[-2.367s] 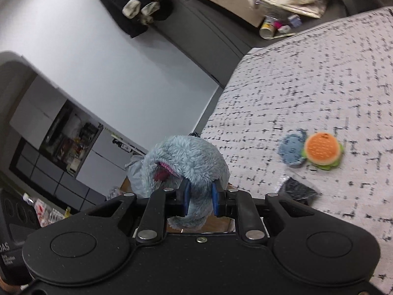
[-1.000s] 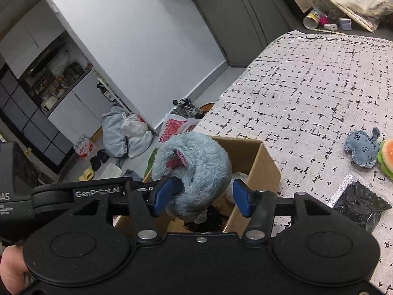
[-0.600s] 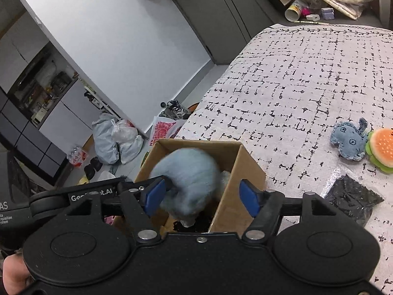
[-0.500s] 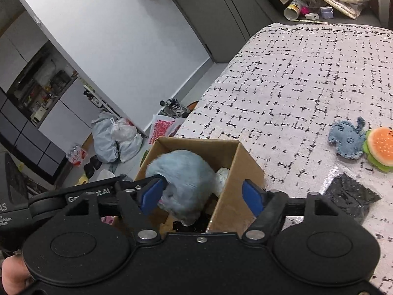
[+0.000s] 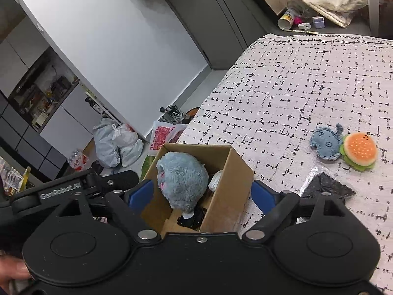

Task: Organize soft objects

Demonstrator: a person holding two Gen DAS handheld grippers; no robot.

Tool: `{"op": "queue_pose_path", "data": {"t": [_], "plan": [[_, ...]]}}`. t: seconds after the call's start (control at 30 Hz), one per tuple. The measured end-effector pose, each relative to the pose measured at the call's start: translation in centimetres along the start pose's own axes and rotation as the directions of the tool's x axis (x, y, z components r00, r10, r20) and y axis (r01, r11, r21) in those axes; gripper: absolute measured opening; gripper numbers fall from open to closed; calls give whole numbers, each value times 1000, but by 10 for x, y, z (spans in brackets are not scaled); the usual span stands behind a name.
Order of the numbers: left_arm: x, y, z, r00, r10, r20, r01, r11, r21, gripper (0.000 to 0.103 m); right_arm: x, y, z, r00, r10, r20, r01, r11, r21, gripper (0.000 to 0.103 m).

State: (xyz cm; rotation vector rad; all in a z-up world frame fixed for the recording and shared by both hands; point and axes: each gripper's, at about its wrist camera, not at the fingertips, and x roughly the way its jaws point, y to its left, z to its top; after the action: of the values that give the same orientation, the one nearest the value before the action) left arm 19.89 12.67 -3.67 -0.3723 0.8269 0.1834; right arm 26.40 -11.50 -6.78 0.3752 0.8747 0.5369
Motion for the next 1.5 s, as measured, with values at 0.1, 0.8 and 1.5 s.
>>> {"op": "queue_pose_path", "data": {"t": [0.1,0.8,1.5], "plan": [[-16,-9,-3,1000,20,3,-20,1000,14,82,-9,-4,2,1000,0,-1,0,1000,8,86],[-105,-53,-38,986,121,118,-130,989,69,100,-86,-37,-4,997,23,69,-25,999,40,94],[-135,-82,-83,982,115,152,-122,992,37,103,-131,-72,-19,994,84,66,-86,996,28,100]]}}
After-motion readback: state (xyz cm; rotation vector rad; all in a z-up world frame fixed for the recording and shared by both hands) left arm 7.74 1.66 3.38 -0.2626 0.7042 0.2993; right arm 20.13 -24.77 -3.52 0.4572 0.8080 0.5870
